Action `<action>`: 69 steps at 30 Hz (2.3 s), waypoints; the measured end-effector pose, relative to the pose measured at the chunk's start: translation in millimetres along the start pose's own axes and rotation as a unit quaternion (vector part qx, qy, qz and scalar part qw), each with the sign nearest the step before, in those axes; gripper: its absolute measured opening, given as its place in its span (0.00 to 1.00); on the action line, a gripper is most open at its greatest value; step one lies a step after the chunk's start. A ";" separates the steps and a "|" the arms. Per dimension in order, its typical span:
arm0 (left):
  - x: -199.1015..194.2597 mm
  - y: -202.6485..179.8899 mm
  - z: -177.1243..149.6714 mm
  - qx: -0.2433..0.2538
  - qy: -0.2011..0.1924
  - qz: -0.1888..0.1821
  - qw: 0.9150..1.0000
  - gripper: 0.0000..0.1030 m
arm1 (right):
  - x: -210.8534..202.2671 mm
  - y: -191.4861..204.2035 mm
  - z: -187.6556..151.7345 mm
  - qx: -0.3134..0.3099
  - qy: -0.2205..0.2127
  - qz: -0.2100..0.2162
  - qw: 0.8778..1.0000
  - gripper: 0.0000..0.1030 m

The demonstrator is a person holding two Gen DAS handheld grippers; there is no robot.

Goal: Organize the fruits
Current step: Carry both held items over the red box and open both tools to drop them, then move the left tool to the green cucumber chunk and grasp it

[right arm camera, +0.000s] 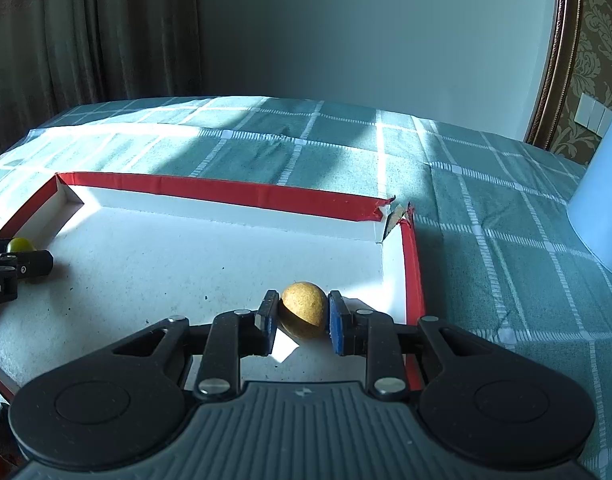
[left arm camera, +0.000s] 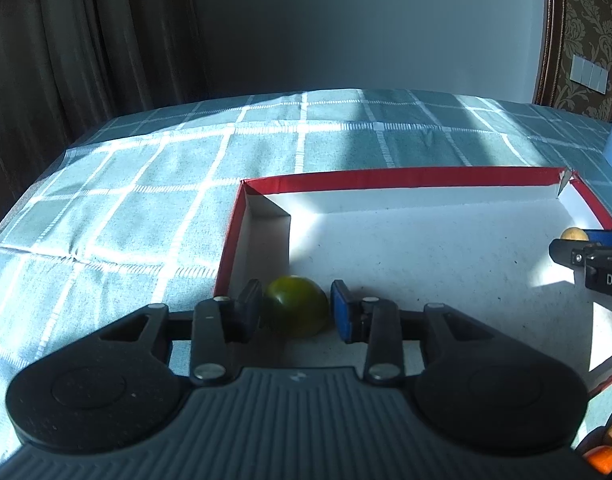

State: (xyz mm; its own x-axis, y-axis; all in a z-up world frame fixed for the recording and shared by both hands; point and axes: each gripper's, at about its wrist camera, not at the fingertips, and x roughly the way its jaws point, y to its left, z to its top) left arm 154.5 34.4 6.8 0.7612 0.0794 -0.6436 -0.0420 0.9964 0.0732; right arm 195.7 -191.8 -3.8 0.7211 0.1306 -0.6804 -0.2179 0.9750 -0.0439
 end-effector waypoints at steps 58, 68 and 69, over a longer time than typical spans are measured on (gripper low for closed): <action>-123.8 14.8 -130.1 0.097 -0.048 -0.155 0.982 0.61 | -125.0 -38.9 -96.6 0.083 -0.094 0.033 0.992 0.71; -125.9 17.6 -130.4 0.091 -0.048 -0.154 0.983 0.34 | -127.4 -41.7 -96.8 0.093 -0.097 0.021 0.991 0.69; -126.2 18.0 -130.3 0.091 -0.049 -0.152 0.983 0.33 | -127.7 -42.4 -97.3 0.095 -0.097 0.021 0.991 0.69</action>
State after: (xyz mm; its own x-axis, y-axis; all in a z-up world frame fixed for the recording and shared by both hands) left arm -26.6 46.0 -10.0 0.7800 -0.2337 -0.5805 0.3070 0.9513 0.0296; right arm 48.8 -267.4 13.7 0.8307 0.1854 -0.5250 -0.1361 0.9819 0.1314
